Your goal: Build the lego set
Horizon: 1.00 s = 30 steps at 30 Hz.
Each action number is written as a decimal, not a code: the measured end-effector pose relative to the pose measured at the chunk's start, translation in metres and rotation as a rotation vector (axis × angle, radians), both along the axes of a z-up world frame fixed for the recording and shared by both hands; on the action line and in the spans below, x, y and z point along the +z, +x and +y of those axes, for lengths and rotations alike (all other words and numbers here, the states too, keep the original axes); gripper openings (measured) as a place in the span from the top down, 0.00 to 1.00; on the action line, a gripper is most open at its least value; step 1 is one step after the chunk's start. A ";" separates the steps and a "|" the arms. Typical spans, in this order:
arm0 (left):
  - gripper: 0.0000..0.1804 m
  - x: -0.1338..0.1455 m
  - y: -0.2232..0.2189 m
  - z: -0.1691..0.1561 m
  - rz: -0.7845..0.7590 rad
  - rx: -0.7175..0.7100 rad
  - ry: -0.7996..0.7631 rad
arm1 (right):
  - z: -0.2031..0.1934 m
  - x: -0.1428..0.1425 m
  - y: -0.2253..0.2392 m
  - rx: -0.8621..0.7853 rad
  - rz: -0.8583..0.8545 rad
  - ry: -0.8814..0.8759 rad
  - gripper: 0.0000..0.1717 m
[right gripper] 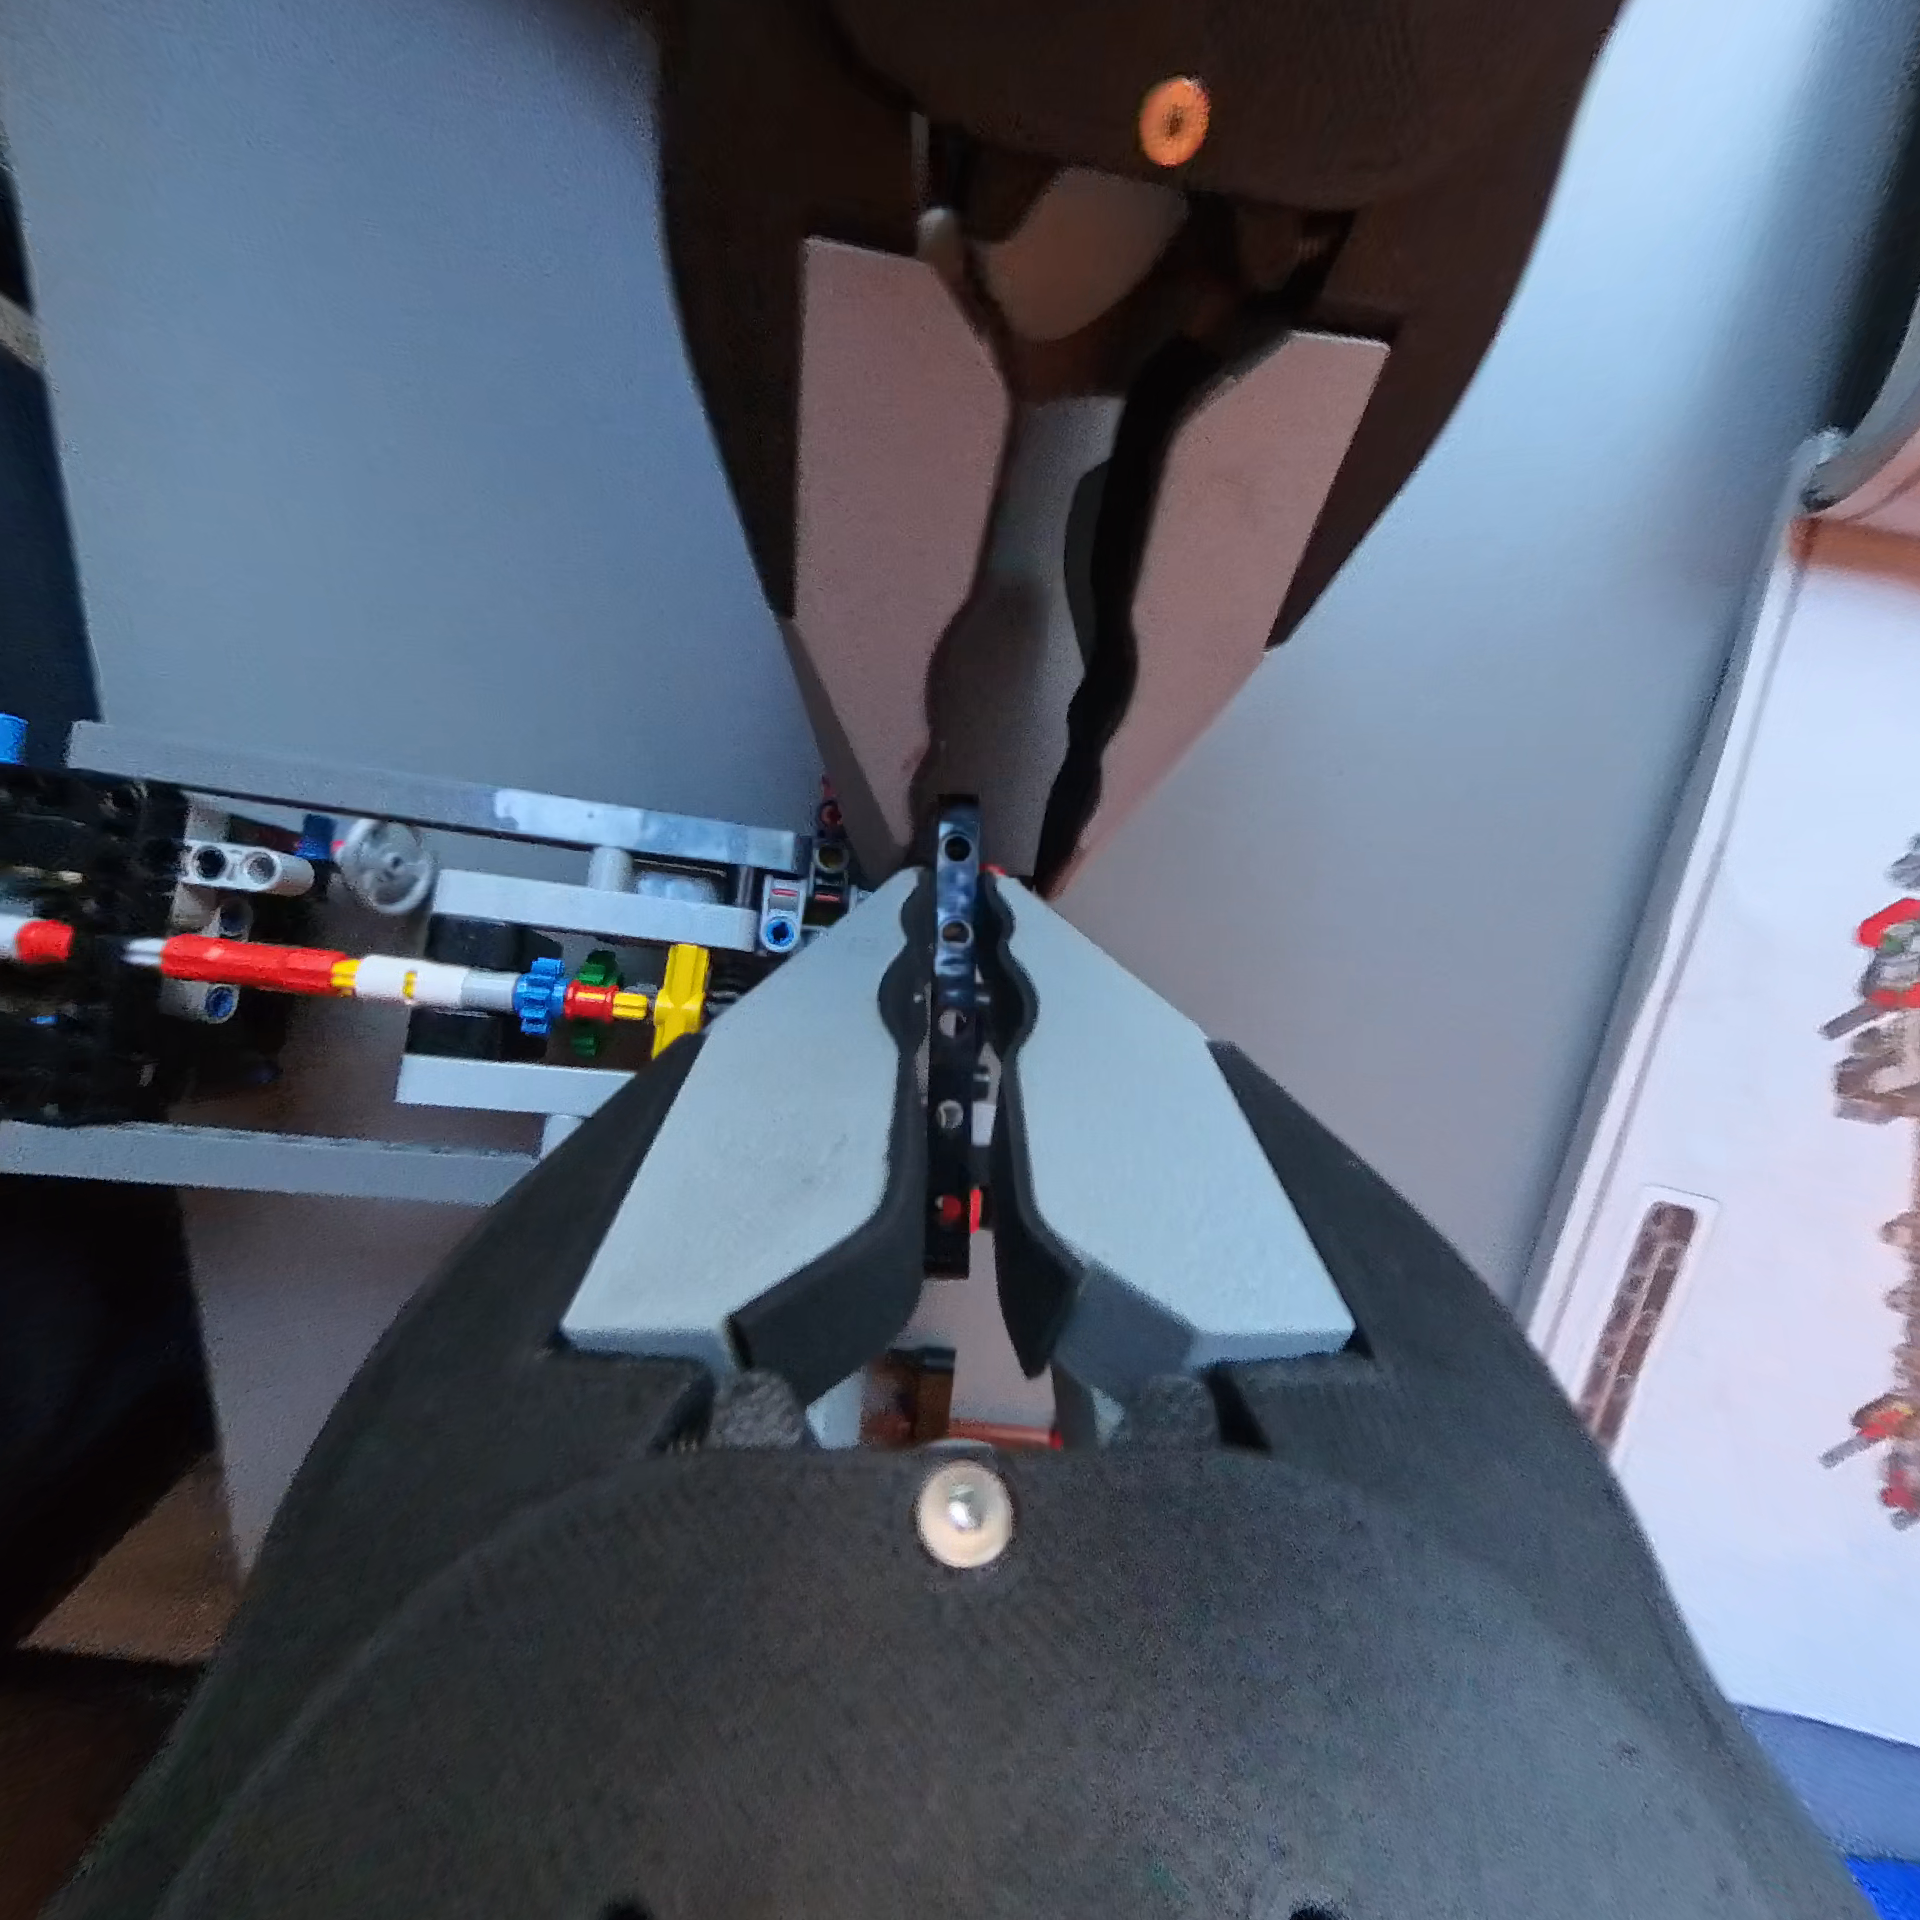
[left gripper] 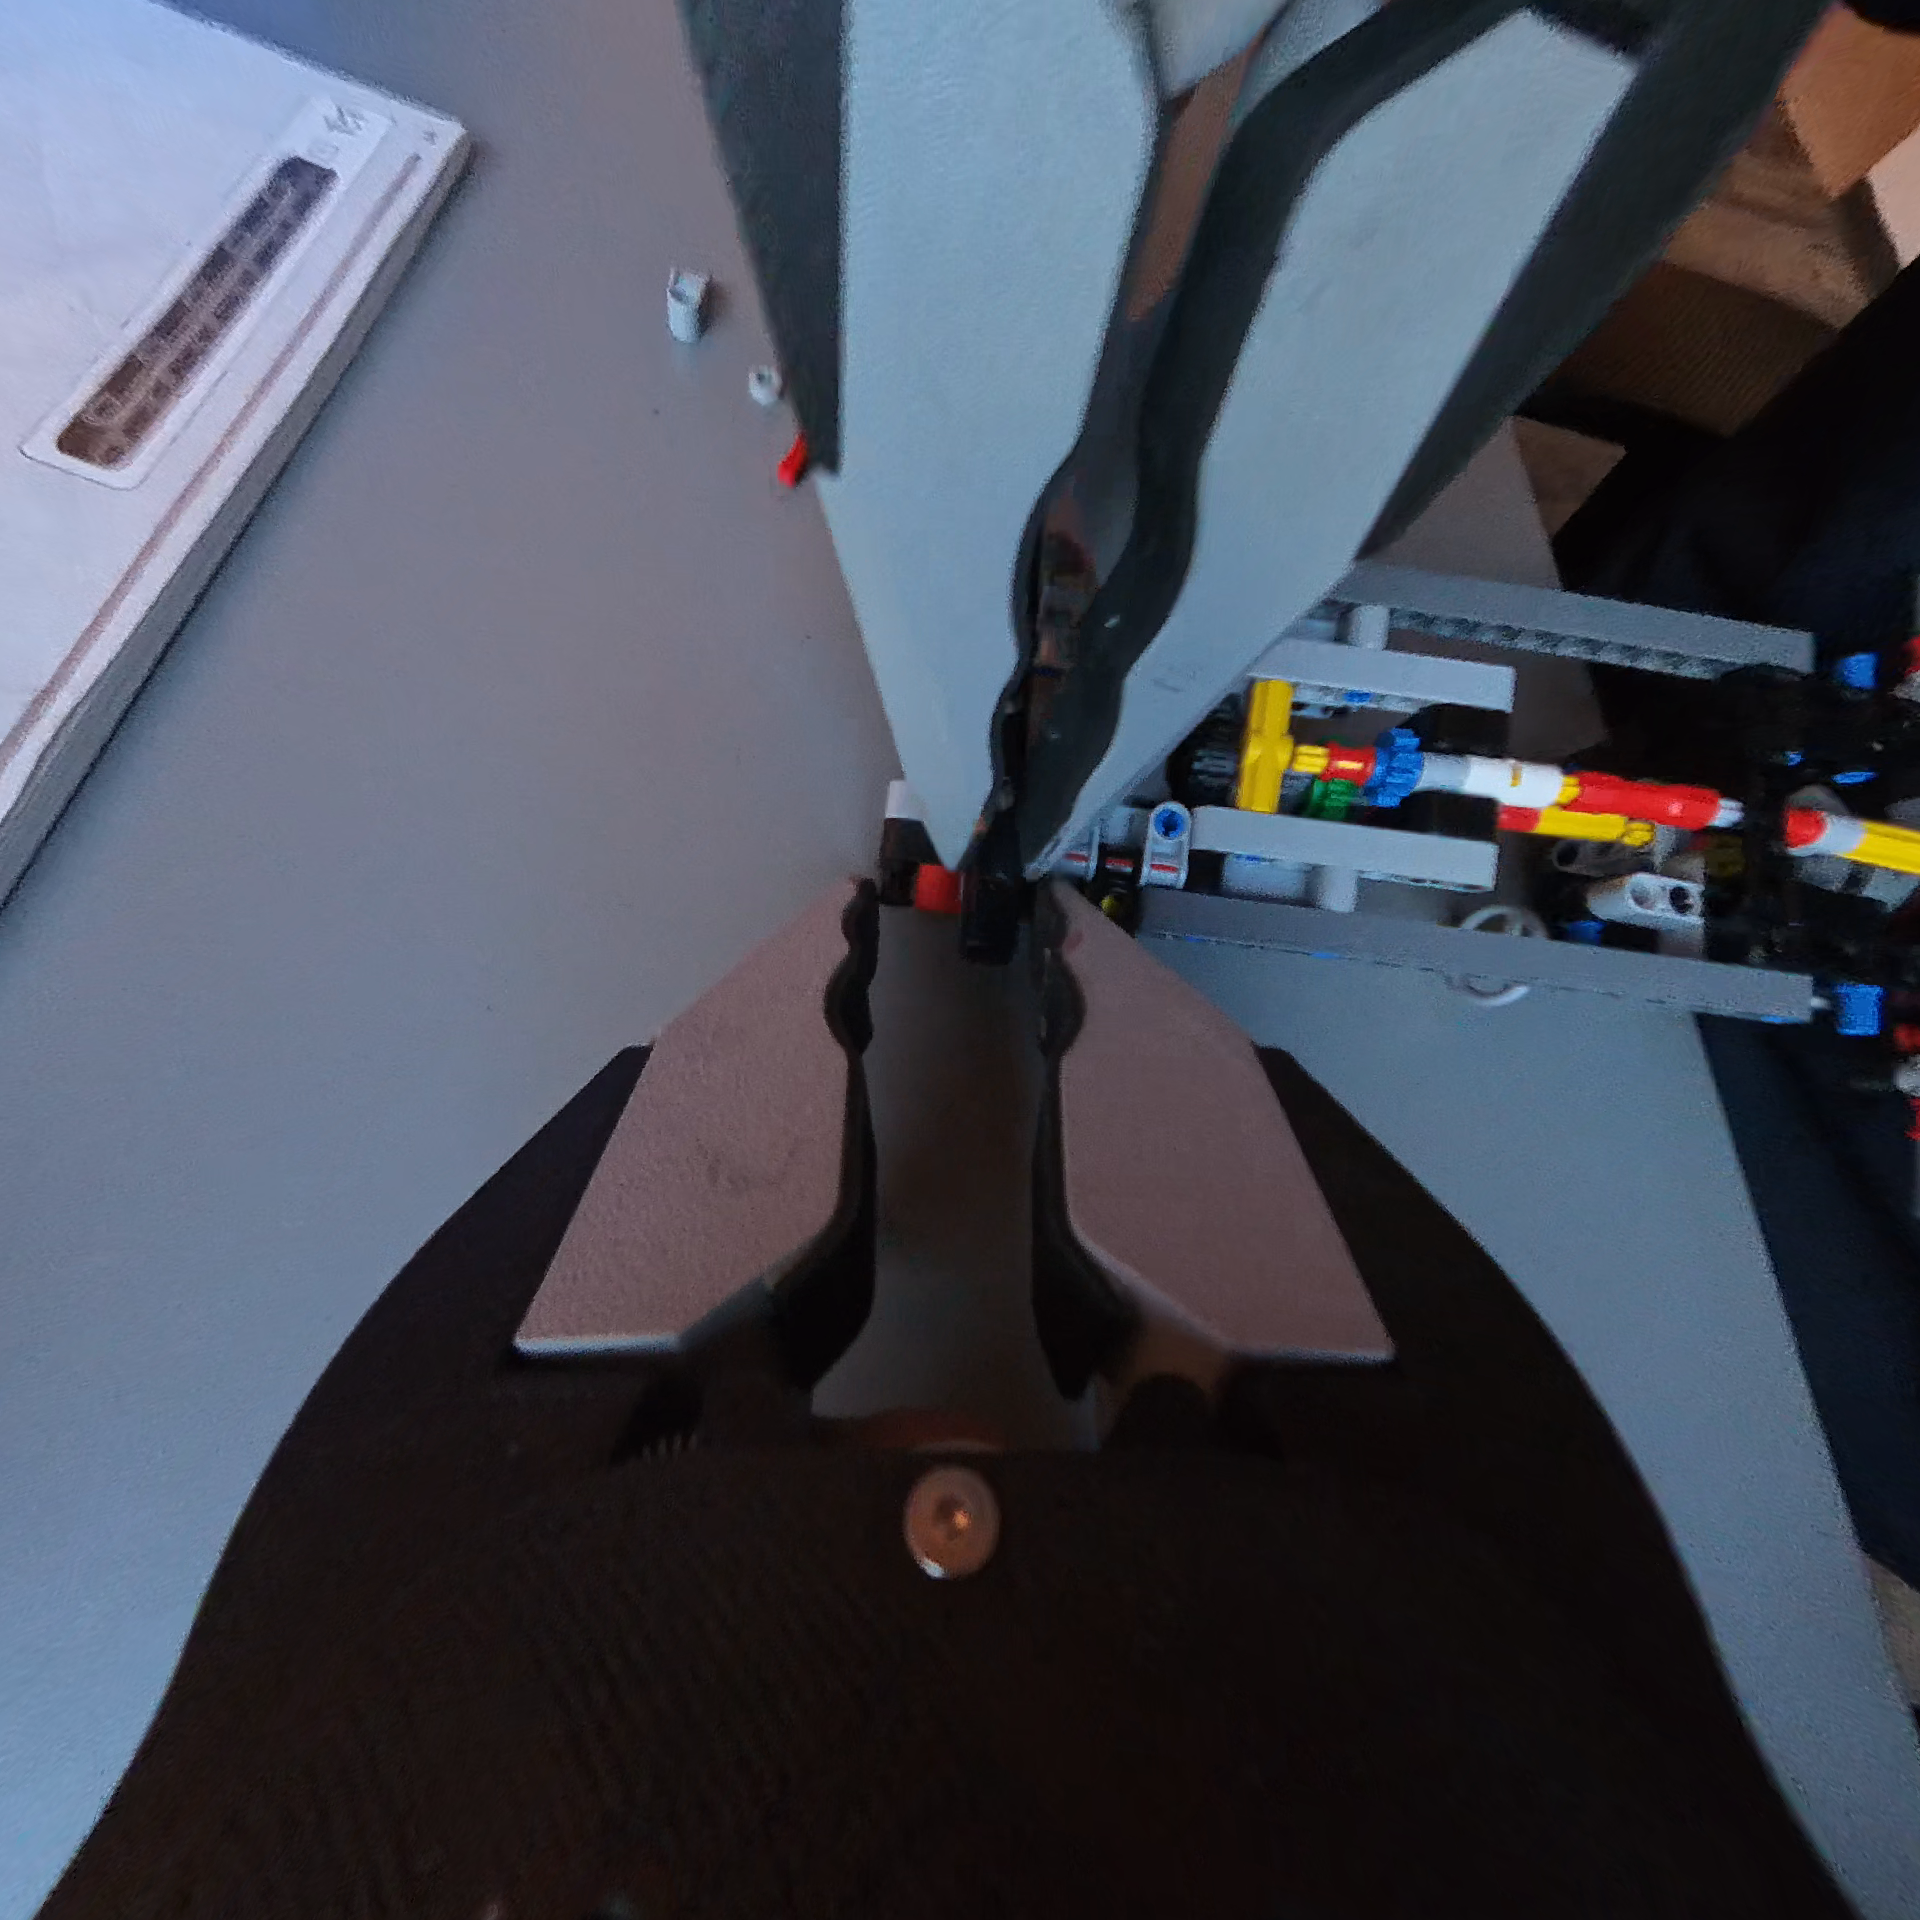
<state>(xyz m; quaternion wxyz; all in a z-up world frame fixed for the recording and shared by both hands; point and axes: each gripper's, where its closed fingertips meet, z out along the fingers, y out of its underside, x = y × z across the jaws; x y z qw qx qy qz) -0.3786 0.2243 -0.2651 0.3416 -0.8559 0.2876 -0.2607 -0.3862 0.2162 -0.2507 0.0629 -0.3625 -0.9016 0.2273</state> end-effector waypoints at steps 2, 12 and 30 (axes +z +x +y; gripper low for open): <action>0.99 0.013 0.003 0.003 -0.045 0.007 0.077 | 0.006 0.002 0.002 -0.009 -0.025 0.003 0.98; 0.91 0.021 -0.005 0.004 -0.158 0.020 0.042 | 0.018 0.012 -0.004 -0.122 0.066 -0.075 0.97; 0.77 0.021 -0.006 0.018 -0.235 -0.075 -0.056 | 0.033 0.031 0.009 -0.276 0.142 -0.216 0.97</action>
